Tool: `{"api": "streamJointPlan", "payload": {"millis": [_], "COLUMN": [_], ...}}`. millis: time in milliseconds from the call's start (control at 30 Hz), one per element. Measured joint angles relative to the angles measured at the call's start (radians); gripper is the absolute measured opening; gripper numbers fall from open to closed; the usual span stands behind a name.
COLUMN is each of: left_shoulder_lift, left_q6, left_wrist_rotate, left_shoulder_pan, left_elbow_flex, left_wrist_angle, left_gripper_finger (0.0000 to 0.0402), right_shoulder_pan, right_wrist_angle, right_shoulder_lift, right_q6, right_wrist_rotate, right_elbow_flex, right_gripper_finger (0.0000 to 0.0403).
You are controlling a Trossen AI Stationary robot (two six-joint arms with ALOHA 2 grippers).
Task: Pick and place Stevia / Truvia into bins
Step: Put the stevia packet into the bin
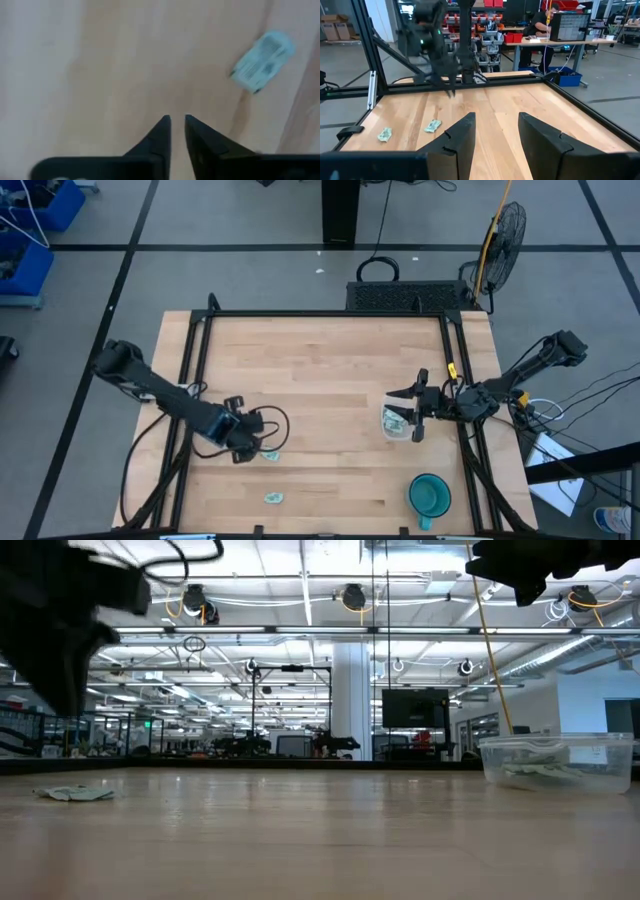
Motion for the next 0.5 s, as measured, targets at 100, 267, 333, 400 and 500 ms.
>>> {"api": "streamJointPlan", "payload": {"millis": [100,267,333,400,500], "left_shoulder_lift": [0.0,0.0,0.0,0.0,0.0], "left_q6": [0.037,0.101,0.108,0.094,0.072], "left_wrist_rotate": [0.066,0.125,0.129,0.147,0.16], "left_shoulder_pan": [0.014,0.029,0.036,0.045,0.054], "left_elbow_flex": [-0.079,-0.164,-0.186,-0.207,-0.243], "left_wrist_angle": [0.188,0.458,0.506,0.508,0.534], "left_gripper_finger": [0.0099,0.0142,0.0148,0.0149,0.0145], "right_shoulder_pan": [0.0,0.0,0.0,0.0,0.0], "right_wrist_angle": [0.0,0.006,0.005,0.005,0.006], "right_shoulder_lift": [0.0,0.0,0.0,0.0,0.0], "right_q6": [0.0,0.0,-0.001,-0.001,-0.001], "right_wrist_rotate": [0.0,0.0,0.0,0.0,0.0], "right_elbow_flex": [0.0,0.0,0.0,0.0,0.0], "right_gripper_finger": [0.0141,0.0141,0.0141,0.0141,0.0141]}}
